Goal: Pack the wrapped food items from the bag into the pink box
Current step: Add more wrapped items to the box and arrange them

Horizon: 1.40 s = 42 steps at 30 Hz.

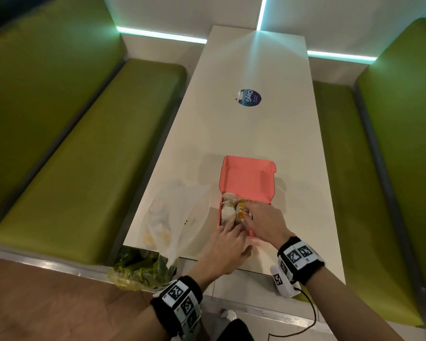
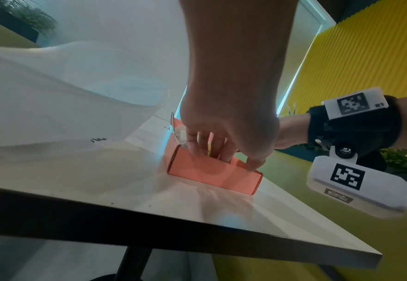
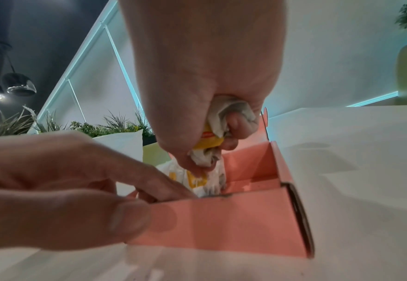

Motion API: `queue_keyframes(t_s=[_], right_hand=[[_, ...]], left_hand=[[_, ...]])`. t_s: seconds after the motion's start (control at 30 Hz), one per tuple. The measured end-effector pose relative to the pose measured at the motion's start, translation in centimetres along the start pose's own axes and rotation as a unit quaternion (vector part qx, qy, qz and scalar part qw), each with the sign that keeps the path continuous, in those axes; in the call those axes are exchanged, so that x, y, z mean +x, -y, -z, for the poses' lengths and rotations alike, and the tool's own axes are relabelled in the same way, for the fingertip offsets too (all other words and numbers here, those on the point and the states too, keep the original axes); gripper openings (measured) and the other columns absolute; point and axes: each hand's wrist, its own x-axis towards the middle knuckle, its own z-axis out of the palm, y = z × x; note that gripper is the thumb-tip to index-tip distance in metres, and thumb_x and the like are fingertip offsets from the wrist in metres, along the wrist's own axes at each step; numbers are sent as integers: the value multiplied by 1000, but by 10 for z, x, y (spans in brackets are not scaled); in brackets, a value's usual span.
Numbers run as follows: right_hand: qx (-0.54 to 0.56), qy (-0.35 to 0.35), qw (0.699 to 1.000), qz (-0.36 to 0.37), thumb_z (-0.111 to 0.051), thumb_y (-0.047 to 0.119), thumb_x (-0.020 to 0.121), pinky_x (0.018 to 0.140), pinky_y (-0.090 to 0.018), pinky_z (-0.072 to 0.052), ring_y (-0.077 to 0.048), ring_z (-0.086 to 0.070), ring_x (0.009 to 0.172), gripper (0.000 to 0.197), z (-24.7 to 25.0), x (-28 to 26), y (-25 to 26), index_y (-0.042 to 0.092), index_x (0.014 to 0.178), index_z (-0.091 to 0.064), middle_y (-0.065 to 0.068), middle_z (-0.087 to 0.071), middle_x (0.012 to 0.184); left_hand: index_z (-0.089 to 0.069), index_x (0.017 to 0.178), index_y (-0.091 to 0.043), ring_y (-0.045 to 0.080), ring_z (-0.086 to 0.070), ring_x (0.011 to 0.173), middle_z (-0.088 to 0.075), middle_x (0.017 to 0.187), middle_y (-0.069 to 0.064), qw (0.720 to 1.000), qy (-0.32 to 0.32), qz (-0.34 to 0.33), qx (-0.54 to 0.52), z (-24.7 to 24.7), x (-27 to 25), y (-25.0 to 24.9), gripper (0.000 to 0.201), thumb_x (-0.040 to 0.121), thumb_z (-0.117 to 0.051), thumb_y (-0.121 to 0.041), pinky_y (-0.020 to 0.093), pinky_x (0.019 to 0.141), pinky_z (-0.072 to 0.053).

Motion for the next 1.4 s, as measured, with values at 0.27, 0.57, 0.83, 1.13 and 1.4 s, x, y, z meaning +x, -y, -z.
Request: queue_keyframes(t_s=[0.27,0.57,0.83,1.13,1.4], right_hand=[[17,-56,998,-33,-51,34,98,68,-37,-49,-25,-61,101,28,-10,-4,2,21,122,-54,2,-64,112],[43,-38,998,-29,-49,34,98,76,-37,-52,-21,-58,107,25,-18,-7,-4,27,118,-63,7,-62,116],[378,-130,914,-73,-76,24,83,63,-18,-44,-2,-56,63,11,-3,-22,-10,22,88,-67,10,-67,86],[463,-113,878,-37,-75,-4,77,63,-13,-47,-2,-62,68,44,20,-33,-5,18,112,-60,5,-68,84],[448,-116,886,-42,-76,1,73,68,-18,-52,-8,-66,79,45,27,-35,1,23,110,-62,3,-70,91]], left_hand=[[-58,128,-15,28,-56,116,-62,134,4,1000,-24,3,5,2,-3,-6,53,93,-36,-49,43,95,-50],[-55,133,-11,29,-51,125,-59,137,6,1000,-3,10,-7,5,-3,-6,59,94,-32,-49,45,99,-48],[-60,119,-18,20,-54,114,-62,123,-3,990,-99,0,-97,20,-9,-5,35,94,-45,-38,35,90,-51],[-55,118,-31,17,-54,103,-57,111,-12,946,-152,90,-273,86,24,-15,33,95,-46,-53,36,77,-51],[-60,95,-20,17,-60,78,-63,87,-8,939,-126,69,-312,92,37,-9,6,97,-55,-24,45,76,-51]])
